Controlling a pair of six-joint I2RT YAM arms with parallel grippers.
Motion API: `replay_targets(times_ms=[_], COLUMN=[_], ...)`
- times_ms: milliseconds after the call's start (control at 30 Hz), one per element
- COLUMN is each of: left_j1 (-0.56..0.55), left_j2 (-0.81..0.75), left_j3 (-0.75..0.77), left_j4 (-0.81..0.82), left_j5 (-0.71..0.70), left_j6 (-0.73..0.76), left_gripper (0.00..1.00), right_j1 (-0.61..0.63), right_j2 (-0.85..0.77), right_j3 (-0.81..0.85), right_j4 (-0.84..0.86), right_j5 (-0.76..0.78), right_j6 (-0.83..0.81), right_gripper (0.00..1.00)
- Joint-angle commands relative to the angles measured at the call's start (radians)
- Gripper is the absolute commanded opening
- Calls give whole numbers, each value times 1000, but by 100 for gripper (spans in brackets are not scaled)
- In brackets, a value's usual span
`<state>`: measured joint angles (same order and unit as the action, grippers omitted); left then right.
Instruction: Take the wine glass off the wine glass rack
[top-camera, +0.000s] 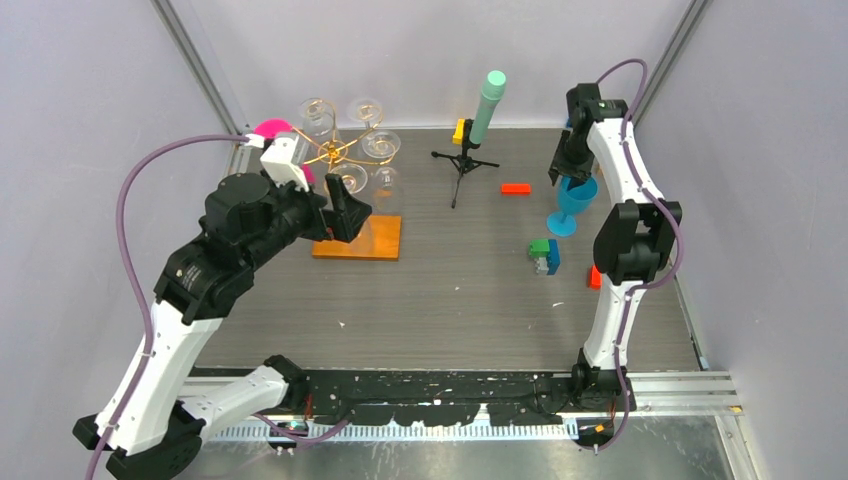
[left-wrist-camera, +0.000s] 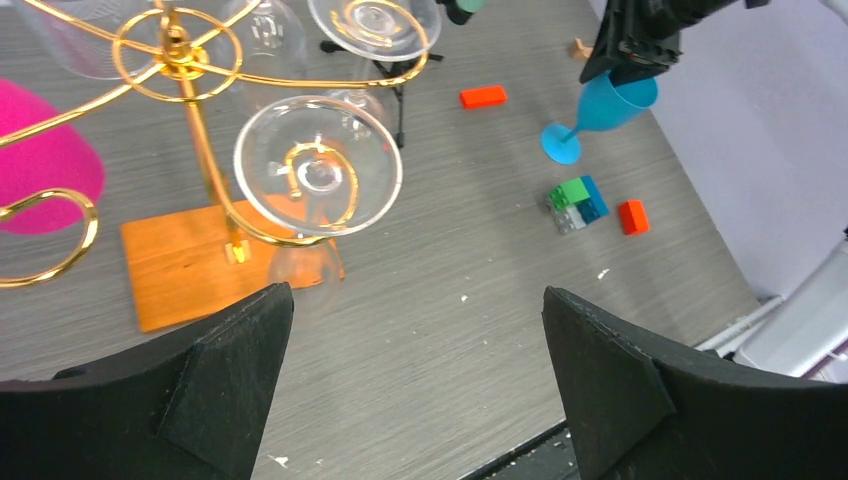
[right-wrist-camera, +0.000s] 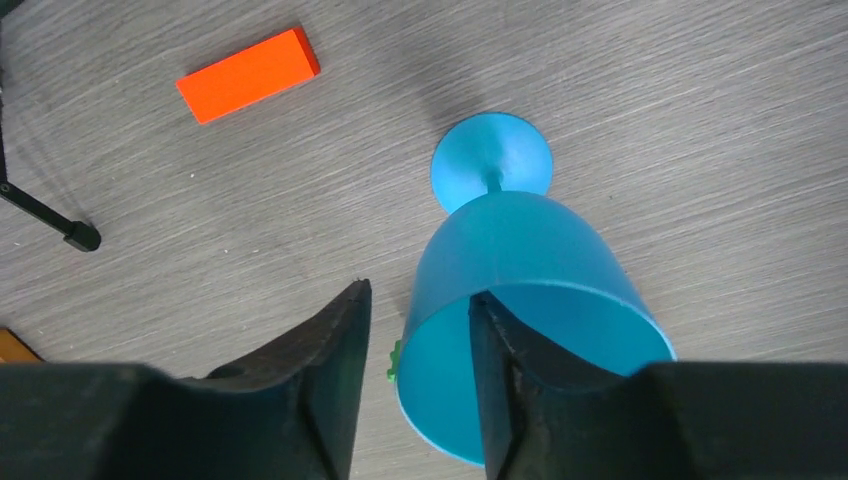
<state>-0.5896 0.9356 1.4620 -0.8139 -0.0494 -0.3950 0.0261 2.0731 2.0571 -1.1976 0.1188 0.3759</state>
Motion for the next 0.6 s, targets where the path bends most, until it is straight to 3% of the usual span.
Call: replay_targets(times_ms=[0,300,433,567], left_j1=[-3,-4,-4,2], left_j2=[-8,3,2,36], left_j3=[52,72,62,121], left_j4=[-43,-79,-80,-100], left_j5=[-102,-116,-106,-103], left_j6=[32,-15,-41,-26], left_gripper=[98,98,98,98], right_j1=[2,2,4,10], right_j2=[-22,-140,-320,-533], right_j3=[101,194,76,-163], right_j4=[-26,-62,-2,138], right_j5=[18,-6,-86,-253], right_j6=[0,12,40,120], right_gripper=[50,56,56,56])
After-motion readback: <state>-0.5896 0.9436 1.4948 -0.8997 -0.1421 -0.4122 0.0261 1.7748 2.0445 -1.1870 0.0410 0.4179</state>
